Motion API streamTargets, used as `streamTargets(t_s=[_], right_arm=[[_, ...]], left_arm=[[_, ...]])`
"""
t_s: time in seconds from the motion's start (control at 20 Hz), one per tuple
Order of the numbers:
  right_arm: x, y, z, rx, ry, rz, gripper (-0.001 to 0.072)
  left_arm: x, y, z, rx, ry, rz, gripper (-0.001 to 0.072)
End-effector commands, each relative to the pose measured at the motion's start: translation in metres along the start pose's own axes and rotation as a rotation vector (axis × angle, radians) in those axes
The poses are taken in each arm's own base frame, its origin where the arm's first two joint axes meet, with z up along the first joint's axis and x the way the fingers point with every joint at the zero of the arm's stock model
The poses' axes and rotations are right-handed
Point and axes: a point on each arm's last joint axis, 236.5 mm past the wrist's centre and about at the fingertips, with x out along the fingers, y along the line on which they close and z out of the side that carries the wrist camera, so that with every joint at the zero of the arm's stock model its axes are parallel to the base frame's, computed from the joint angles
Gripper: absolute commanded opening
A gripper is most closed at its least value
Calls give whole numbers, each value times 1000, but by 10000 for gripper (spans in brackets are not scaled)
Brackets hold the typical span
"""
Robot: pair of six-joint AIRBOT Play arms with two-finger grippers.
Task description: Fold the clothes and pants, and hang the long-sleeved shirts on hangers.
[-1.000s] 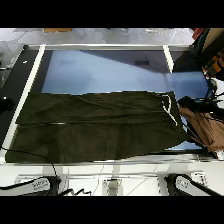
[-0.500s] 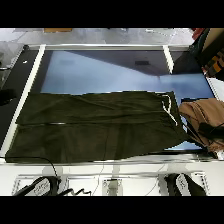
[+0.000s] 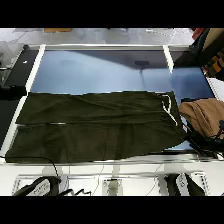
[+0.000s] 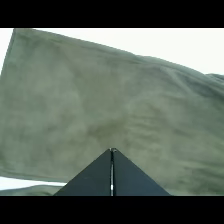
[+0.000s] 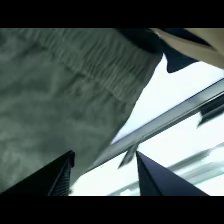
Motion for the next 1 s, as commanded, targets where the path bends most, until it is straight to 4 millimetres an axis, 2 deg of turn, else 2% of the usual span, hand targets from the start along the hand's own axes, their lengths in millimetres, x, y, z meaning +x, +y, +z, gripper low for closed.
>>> streamTargets(t_s=[0.0,0.15,0.35,0.45,0.6,0.65,0.7,0.8,0.9,0.95], right_arm=[[24,0,10,114,32,50,500],[40,-12,15,125,50,32,500],[55,-24,31,146,11,9,487],[64,-22,33,90,22,39,466],[73,-6,35,-9,29,129,455],[73,-1,39,-66,9,151,372],[70,7,44,-121,-20,179,215],[62,16,59,-188,-102,198,144],[53,14,72,-202,-172,170,48],[48,16,74,-212,-191,166,48]], left_arm=[[0,0,13,9,-54,3,19],[-1,3,24,9,-101,17,19],[-1,4,26,8,-110,20,19],[-1,4,26,8,-110,20,19],[1,4,25,7,-105,19,19],[4,5,24,6,-98,18,19],[8,7,22,10,-87,24,19],[17,16,14,30,-49,55,19],[22,32,0,71,10,114,19],[21,44,-9,79,43,146,19]])
